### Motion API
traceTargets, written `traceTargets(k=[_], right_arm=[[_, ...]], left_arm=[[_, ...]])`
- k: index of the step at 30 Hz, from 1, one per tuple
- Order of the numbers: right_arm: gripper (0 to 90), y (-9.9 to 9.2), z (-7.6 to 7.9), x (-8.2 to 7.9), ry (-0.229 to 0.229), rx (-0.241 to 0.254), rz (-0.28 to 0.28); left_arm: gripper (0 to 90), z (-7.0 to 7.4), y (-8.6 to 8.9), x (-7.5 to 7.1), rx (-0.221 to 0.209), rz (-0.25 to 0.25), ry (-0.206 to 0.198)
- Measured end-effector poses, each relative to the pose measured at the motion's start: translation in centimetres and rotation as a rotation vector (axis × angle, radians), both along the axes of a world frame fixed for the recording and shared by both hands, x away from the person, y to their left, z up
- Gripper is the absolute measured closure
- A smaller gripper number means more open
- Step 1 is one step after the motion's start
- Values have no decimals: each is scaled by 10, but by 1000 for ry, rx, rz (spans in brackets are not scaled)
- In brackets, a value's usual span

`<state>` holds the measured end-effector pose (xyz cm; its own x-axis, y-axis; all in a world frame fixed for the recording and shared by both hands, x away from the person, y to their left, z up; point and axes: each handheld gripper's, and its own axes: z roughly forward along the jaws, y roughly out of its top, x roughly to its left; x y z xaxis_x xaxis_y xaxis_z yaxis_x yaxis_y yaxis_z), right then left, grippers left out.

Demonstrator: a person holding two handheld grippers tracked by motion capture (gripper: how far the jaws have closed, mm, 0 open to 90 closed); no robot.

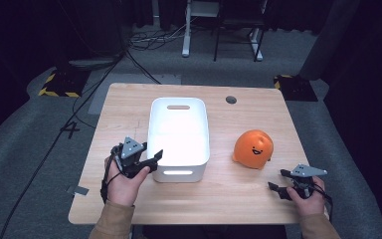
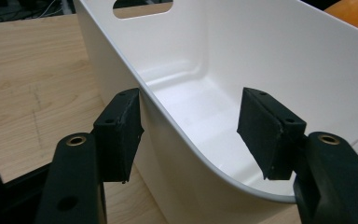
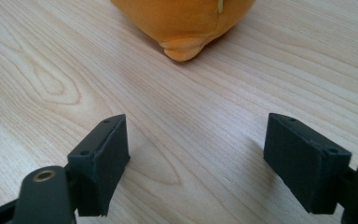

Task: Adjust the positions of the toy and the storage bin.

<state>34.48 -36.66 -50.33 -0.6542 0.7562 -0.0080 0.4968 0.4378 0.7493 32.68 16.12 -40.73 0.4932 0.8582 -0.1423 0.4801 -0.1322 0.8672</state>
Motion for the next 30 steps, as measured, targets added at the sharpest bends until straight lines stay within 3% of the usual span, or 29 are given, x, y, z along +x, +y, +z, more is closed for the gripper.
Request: traceTargets(k=[9, 13, 30], right_arm=[[227, 0, 0, 0, -2, 2, -1], [227, 0, 0, 0, -2, 2, -1], [227, 0, 0, 0, 0, 4, -2]], left_arm=[[372, 1, -20, -20, -7, -52, 6], [352, 2, -29, -30, 15, -61, -2], [334, 3, -57, -52, 38, -145, -14]])
